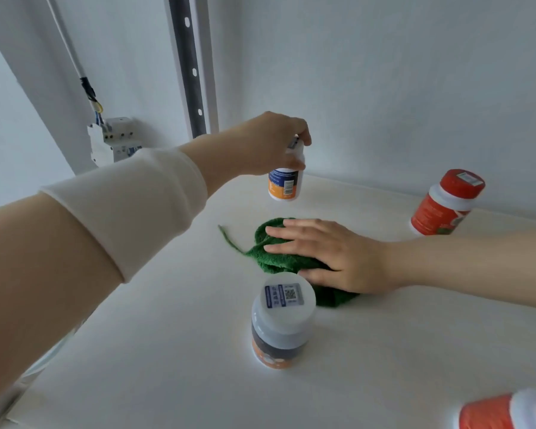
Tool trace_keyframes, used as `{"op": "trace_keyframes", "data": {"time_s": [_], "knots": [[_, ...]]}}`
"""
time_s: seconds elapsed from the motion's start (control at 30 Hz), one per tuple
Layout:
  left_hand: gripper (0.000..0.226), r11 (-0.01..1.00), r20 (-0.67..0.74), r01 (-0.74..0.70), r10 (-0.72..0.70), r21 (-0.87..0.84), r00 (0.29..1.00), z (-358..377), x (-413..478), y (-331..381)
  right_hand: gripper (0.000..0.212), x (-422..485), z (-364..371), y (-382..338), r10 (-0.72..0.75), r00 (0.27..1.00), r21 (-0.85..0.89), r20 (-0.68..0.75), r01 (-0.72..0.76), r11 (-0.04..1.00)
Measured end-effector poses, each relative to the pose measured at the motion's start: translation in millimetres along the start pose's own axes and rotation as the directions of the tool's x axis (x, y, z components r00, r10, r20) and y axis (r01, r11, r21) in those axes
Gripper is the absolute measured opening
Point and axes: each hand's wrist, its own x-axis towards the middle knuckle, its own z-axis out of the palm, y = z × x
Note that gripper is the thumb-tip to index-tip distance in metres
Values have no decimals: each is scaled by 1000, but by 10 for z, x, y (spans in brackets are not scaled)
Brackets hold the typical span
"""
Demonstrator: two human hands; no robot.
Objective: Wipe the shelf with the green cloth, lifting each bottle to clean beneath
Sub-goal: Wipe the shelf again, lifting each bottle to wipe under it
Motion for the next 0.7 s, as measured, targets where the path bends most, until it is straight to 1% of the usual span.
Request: {"op": "trace_keyframes", "data": {"time_s": [0.07,0.23,0.4,0.53,0.63,0.7], "knots": [[36,1000,24,-6,6,4,1000,53,3,18,47,-168,-6,8,14,1000,24,2,-14,1000],[39,1000,60,-28,27,6,998,141,-5,62,46,-496,16,125,185,983,49,-4,-184,982],[43,998,34,-44,43,38,998,197,-27,97,46,-616,25,164,247,969,45,-5,-247,968],[49,997,34,-42,40,58,999,252,-59,97,48,-576,3,159,274,959,-7,70,-274,962],[58,1000,20,24,-24,-15,1000,258,-146,118,49,-549,-37,167,306,939,-50,158,-302,952],[59,996,-55,48,-52,-79,997,204,-265,159,52,-524,-59,159,337,921,-75,195,-329,941]]}}
